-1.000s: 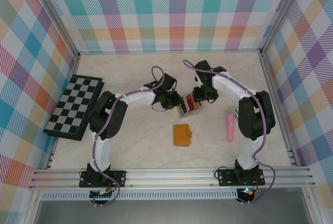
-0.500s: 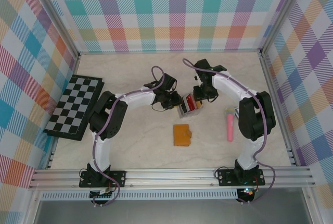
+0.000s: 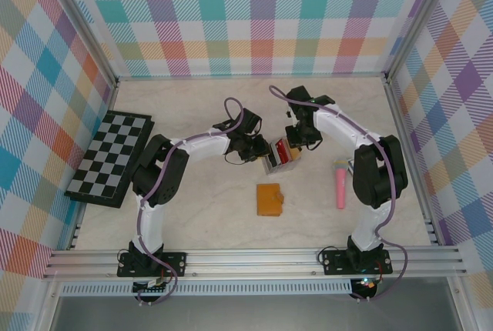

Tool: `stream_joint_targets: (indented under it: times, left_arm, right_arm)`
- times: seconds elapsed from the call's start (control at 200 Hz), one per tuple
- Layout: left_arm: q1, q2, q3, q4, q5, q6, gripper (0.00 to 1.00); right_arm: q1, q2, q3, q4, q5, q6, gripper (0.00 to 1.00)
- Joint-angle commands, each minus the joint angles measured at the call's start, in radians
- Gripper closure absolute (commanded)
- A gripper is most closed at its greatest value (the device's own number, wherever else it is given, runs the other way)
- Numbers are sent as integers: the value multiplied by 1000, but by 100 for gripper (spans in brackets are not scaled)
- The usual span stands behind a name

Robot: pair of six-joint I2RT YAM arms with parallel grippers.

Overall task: Put the credit cards into the card holder
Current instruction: Pick up the credit card from the storage box.

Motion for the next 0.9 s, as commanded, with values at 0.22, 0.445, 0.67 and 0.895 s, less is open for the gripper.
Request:
stream_joint_targets:
  times: [0.22, 0.445, 0.67, 0.895]
  left_arm:
    - [-16, 25, -6, -53, 2, 19, 81]
    - [-16, 18, -10, -51, -1, 19, 81]
    - [-16, 6, -15, -42, 0, 18, 81]
    - [-16, -45, -30, -19, 2, 16, 75]
  right_arm:
    - [11, -48, 38, -40, 29, -11, 87]
    - [12, -74, 36, -48, 19, -3, 88]
    - [11, -113, 25, -30, -53, 17, 93]
    - [7, -202, -17, 25, -183, 60, 100]
